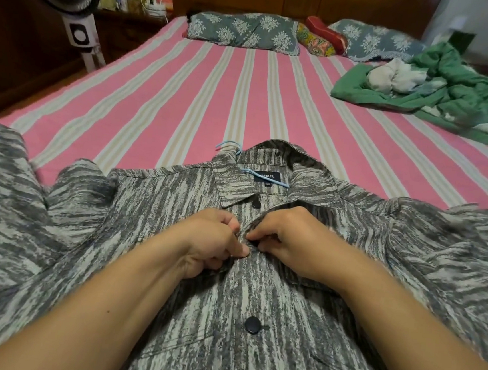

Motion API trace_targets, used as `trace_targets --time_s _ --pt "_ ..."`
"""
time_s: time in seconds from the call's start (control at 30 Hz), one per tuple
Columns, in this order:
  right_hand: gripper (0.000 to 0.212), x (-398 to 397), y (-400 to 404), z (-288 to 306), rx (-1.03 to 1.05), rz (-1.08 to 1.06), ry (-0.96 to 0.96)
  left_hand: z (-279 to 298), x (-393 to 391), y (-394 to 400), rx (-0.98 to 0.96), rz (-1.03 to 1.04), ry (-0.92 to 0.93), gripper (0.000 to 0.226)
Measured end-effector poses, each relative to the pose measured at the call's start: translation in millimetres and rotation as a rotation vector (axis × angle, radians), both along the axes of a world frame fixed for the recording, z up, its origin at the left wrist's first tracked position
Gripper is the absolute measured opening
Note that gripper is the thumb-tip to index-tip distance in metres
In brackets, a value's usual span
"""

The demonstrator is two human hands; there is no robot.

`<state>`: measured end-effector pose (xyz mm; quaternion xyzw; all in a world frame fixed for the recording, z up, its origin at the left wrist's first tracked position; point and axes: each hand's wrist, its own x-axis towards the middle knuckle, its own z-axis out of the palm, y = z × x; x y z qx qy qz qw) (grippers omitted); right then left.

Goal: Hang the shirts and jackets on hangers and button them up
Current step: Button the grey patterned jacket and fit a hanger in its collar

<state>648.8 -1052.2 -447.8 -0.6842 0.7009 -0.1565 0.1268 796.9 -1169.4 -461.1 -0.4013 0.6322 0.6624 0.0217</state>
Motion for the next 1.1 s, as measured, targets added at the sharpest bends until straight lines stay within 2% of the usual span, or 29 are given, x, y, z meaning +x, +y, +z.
trace_targets --time_s 0.13,0.27,0.33,0.47,0.6,0.73,0.83,0.9,0.93,1.0,1.1 --pt "0.02 -1 3 3 0.031 -0.08 -0.078 3 1 2 -0.078 0.009 0.035 0.049" --pt "0.02 -2 4 3 0.146 -0.053 -0.164 9 3 -1 -0.212 -0.083 -0.053 0.043" --pt "0.017 0 2 1 0.172 -0.042 -0.169 13 2 4 -0.352 -0.134 -0.135 0.039" --pt "0.011 3 -6 -8 0.161 -0.112 -0.18 16 -7 22 -0.799 -0.186 -0.277 0.015" --pt "0.012 4 -14 -12 0.148 -0.203 -0.316 10 -7 26 -0.889 -0.222 -0.323 0.019" --pt "0.01 -1 -9 -8 0.218 -0.225 -0.38 3 -3 16 -0.932 -0.22 -0.24 0.025" --pt "0.009 -13 -2 1 0.163 -0.47 -0.515 4 -1 20 -1.182 -0.354 -0.128 0.022" --pt "0.01 -24 0 4 0.06 -0.621 -0.521 1 -5 26 -1.35 -0.485 -0.049 0.039" --pt "0.011 -28 0 4 0.033 -0.65 -0.542 -1 -7 27 -1.357 -0.526 -0.031 0.041" --pt "0.012 -29 1 2 0.06 -0.631 -0.552 -3 -7 28 -1.303 -0.566 -0.047 0.039" --pt "0.014 -27 3 0 0.109 -0.558 -0.465 -2 -3 21 -1.364 -0.563 -0.062 0.035"
